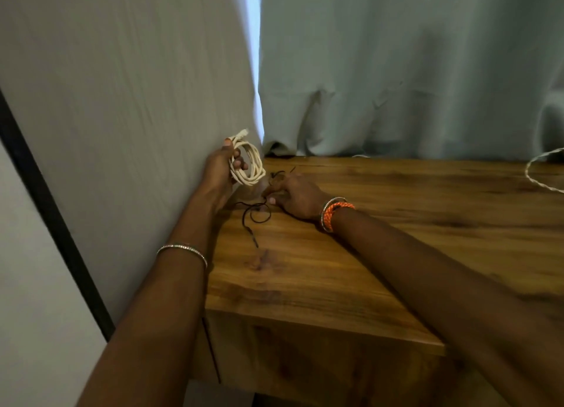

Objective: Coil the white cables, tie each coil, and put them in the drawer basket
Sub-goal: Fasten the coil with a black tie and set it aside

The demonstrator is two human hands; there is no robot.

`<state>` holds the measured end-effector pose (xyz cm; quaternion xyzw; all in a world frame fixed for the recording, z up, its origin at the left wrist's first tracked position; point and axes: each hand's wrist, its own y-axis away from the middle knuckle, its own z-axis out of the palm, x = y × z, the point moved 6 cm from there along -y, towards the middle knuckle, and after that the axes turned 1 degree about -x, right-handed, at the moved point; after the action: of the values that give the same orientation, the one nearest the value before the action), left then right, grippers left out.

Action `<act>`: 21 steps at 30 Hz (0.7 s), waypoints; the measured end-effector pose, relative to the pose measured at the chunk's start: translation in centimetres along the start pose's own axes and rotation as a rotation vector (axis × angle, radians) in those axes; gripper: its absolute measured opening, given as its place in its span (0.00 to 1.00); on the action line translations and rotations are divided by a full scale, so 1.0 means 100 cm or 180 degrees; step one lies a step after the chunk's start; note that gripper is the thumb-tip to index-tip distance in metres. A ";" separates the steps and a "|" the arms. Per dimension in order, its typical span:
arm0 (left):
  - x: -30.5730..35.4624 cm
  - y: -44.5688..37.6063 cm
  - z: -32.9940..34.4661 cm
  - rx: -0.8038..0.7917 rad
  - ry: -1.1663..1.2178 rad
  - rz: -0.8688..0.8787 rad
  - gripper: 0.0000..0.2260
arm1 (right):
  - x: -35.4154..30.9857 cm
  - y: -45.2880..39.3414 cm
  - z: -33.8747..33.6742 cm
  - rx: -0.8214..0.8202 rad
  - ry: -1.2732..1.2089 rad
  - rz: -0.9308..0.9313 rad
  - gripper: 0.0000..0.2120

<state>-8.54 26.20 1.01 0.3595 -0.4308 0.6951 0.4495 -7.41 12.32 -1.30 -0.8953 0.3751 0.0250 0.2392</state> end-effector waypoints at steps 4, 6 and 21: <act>-0.001 -0.001 0.001 -0.0015 -0.0011 0.0005 0.14 | 0.005 -0.011 0.005 0.0059 0.0091 0.0191 0.09; -0.001 0.000 0.002 -0.0002 -0.0015 -0.0004 0.14 | 0.006 -0.012 0.006 -0.0002 0.0218 0.0190 0.08; -0.003 -0.001 0.004 -0.0101 -0.0125 0.0046 0.14 | 0.026 0.001 -0.011 0.0067 -0.0204 0.1095 0.17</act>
<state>-8.31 25.81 0.95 0.3628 -0.4532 0.6842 0.4415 -5.79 10.05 -0.93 -0.8140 0.5152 0.0902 0.2526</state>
